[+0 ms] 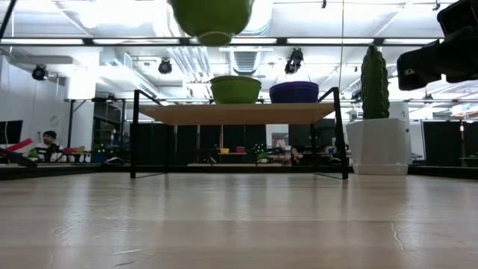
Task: Pick & Place Mini bowls
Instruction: Stack the green patterned bowl on top of the other green patterned bowl on the shelf
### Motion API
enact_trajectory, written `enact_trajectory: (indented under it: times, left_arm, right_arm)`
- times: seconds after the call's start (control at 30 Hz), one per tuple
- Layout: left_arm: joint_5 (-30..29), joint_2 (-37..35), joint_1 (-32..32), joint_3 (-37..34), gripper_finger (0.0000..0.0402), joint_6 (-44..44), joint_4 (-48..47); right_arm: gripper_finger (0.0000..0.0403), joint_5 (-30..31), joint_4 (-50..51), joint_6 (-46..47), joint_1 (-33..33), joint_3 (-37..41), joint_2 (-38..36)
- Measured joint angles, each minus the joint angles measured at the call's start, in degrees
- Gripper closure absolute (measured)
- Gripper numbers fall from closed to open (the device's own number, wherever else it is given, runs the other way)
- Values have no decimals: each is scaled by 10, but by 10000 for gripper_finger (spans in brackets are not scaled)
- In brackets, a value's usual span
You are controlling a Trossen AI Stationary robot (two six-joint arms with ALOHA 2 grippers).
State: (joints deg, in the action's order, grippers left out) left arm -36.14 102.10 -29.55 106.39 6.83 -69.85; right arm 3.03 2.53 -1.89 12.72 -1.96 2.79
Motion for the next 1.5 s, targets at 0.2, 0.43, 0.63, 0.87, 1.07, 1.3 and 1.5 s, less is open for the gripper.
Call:
enact_trajectory:
  times: [0.2, 0.43, 0.63, 0.87, 1.07, 1.3, 1.5]
  left_arm:
    - [1, 0, 84, 61, 401, -40, -37]
    - [1, 0, 182, 110, 401, -94, -43]
    - [4, 0, 257, 116, 401, -152, -18]
    - [59, 9, 325, 115, 401, -205, 18]
    - [73, 9, 365, 115, 401, -226, 30]
    - [118, 9, 372, 113, 401, -232, 40]
    - [143, 9, 374, 83, 401, -236, 44]
  right_arm:
    - [394, 0, 0, 7, 0, 0, 0]
    - [394, 0, 0, 3, 0, 0, 0]
    - [394, 0, 0, 3, 0, 0, 0]
    - [394, 0, 0, 1, 0, 0, 0]
    - [394, 0, 0, 0, 0, 0, 0]
    - [394, 0, 0, 1, 0, 0, 0]
    - [394, 0, 0, 2, 0, 0, 0]
